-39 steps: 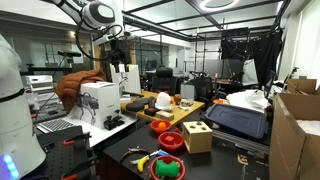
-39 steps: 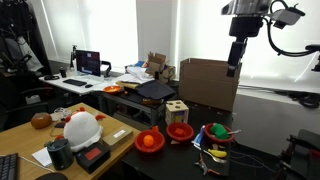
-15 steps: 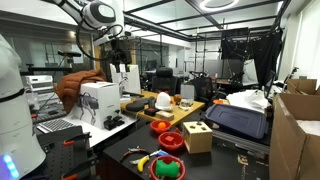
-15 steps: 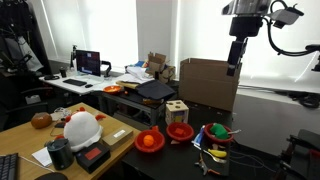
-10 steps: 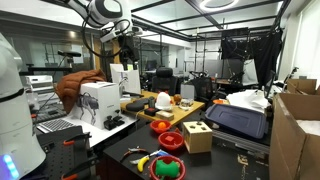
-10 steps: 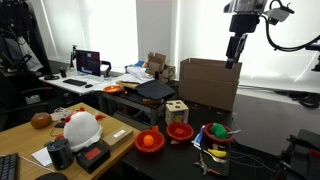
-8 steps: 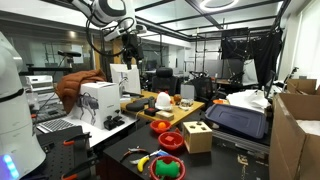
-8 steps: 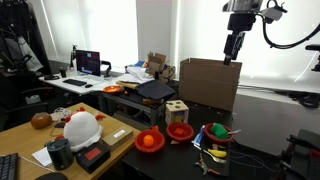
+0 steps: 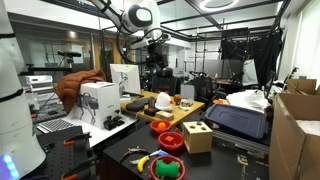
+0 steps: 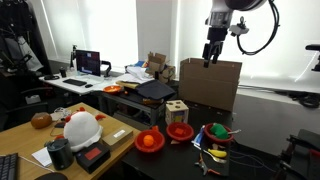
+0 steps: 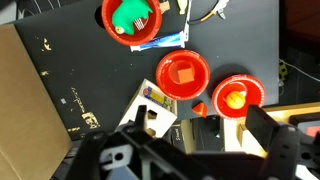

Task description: Put the pliers in the bowl next to the toy box

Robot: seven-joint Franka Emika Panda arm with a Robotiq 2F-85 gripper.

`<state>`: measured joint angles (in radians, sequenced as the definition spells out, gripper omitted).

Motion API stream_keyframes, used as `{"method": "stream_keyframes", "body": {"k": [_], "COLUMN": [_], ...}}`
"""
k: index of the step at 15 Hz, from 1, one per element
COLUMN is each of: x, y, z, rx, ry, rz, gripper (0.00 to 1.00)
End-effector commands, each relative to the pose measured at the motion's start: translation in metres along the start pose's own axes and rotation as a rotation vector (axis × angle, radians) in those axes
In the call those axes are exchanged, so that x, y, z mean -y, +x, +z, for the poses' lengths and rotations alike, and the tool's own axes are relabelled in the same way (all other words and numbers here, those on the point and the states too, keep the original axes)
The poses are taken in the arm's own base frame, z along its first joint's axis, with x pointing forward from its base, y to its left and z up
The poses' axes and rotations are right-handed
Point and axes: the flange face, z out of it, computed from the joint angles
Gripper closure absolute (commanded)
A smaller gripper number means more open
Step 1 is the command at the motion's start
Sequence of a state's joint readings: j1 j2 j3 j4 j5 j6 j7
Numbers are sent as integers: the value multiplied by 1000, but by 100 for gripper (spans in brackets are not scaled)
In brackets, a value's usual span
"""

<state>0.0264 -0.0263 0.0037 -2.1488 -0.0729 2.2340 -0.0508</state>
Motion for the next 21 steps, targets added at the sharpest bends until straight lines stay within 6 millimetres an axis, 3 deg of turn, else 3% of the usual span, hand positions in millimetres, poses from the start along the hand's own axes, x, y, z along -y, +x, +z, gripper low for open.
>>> {"method": "stream_keyframes", "body": {"k": [1,5,11,21], "x": [-11,-6,-12,-42], "y": [43,68,88,83], "z": [37,86,145,247], "rx": [28,85,174,283], "ry": [41,89,124,235], "rz": [1,-15,-67,-66], "gripper": [0,0,0,0]}}
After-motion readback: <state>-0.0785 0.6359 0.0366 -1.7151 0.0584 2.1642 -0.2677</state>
